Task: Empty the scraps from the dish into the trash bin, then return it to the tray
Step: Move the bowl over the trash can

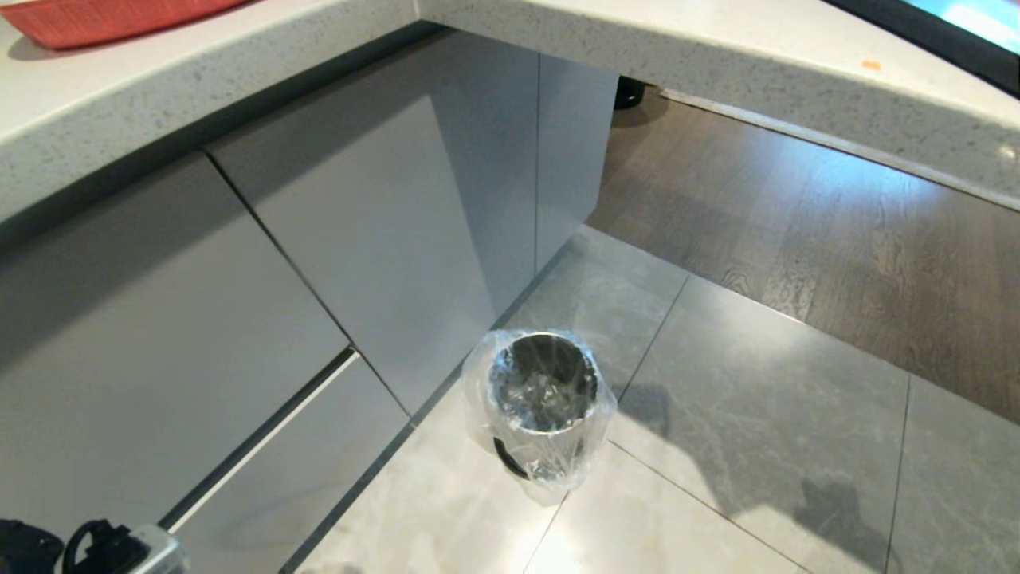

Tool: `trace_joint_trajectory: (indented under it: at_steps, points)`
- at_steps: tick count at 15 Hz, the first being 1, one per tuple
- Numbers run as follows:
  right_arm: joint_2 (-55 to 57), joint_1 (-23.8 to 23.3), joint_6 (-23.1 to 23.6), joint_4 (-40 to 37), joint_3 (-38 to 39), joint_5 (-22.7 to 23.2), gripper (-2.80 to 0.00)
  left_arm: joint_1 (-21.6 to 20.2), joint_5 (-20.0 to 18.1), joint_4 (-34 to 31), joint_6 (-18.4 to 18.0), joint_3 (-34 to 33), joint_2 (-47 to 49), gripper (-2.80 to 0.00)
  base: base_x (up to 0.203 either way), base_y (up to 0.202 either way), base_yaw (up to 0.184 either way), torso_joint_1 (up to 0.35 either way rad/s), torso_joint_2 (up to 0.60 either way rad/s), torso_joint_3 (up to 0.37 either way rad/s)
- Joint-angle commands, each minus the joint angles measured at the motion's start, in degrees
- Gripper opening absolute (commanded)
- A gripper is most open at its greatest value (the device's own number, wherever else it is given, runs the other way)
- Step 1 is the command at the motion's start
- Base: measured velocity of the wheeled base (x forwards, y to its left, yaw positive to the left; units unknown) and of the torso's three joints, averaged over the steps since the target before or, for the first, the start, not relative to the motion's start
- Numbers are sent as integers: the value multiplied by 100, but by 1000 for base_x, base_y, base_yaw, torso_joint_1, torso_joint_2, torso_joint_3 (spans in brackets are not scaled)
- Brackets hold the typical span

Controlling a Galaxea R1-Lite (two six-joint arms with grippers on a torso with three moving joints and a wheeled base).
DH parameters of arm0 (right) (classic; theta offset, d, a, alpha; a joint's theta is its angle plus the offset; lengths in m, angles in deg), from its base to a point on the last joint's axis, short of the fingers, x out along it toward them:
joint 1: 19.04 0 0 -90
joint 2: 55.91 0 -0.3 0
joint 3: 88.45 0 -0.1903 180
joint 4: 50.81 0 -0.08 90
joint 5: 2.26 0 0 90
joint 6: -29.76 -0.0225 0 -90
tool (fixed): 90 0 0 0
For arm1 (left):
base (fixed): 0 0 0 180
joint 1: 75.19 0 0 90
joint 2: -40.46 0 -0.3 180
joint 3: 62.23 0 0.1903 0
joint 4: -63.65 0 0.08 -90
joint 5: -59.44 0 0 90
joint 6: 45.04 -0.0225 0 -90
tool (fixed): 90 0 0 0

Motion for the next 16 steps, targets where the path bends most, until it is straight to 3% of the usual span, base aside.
trace_joint_trajectory:
  at_steps: [1,11,16]
  points:
    - [-2,1,6,2,0,-2,-280,178,99,-14,2,-4,-17,-280,0,0,0,5,-2,-196]
    - [-2,1,-2,2,0,-2,-280,182,223,-23,2,-13,-47,-280,0,0,0,0,4,-194]
    - [-2,1,-2,2,0,-2,-280,181,336,-23,-7,18,-58,-280,0,0,0,0,2,-39]
